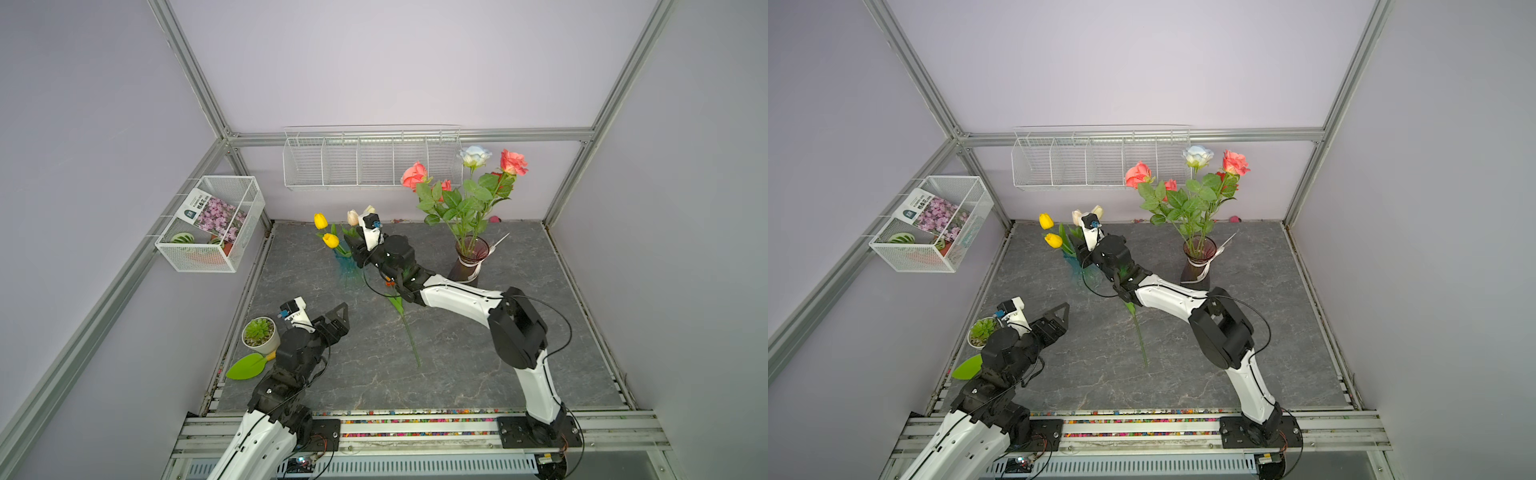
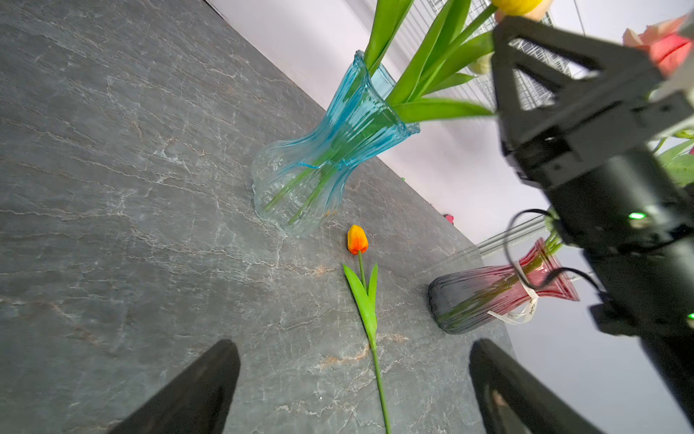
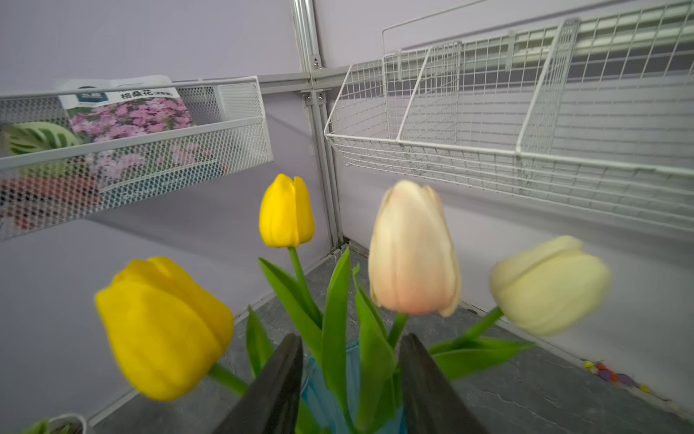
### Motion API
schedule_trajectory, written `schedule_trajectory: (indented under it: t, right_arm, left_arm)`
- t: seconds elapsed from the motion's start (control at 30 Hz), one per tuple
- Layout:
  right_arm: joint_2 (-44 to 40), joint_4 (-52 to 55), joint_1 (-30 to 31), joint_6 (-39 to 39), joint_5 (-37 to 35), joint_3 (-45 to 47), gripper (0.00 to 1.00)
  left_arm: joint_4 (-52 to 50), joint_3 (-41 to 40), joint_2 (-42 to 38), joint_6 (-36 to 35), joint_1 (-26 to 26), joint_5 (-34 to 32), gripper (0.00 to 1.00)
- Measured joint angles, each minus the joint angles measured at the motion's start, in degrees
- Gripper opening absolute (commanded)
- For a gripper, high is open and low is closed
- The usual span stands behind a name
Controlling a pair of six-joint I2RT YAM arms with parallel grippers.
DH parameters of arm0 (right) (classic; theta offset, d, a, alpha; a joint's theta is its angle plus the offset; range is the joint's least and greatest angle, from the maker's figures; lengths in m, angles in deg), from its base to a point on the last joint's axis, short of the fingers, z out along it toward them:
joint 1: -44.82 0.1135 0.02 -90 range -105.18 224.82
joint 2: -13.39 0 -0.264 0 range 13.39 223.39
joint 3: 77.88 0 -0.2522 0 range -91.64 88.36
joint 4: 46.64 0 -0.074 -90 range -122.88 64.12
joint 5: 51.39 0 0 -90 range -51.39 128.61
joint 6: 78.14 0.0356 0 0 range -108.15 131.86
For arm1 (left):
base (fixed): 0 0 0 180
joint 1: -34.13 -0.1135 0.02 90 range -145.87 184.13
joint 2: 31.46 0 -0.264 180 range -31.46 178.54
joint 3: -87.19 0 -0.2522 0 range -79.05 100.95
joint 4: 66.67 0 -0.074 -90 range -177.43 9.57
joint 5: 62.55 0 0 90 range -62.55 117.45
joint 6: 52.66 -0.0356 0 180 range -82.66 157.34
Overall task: Arrange the flowers in different vases according to their variety
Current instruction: Insert the flower into the vase, then pick up the flower at the center of the board.
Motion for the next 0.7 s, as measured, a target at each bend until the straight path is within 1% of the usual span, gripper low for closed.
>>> schedule_trajectory:
  t: [0.13, 0.3, 0.37, 0.43, 0.53, 0.6, 0.7]
  right_arm:
    - [-10.6, 3.8, 0.0, 0.6, 0.1, 4.0, 0.62]
    - [-21.5, 9.9, 0.0, 1.0, 0.1, 9.2, 0.70]
    - [-24.8, 13.0, 0.0, 1.3, 0.1, 12.0, 0.75]
    - [-28.0, 16.2, 0.0, 1.5, -0.1, 16.0, 0.79]
    - [-32.5, 20.7, 0.0, 1.9, -1.0, 22.8, 0.85]
    - [-35.5, 23.8, 0.0, 2.0, -2.1, 26.8, 0.90]
    - [-40.7, 28.5, 0.0, 2.6, -4.9, 32.2, 0.99]
  left_arm:
    - [-1.7, 2.6, 3.5, 1.0, 0.0, 1.7, 1.00]
    - [-1.4, 4.9, 8.6, 2.8, 0.6, 5.0, 1.00]
    - [-1.7, 6.1, 11.1, 3.0, 2.2, 5.7, 1.00]
    - [-2.3, 7.8, 13.6, 3.2, 4.9, 5.6, 1.00]
    - [-2.2, 9.2, 15.4, 3.9, 8.6, 4.9, 0.99]
    - [-2.1, 9.6, 16.6, 5.1, 9.8, 4.5, 0.98]
    - [-2.3, 10.4, 20.0, 7.1, 11.3, 3.8, 0.97]
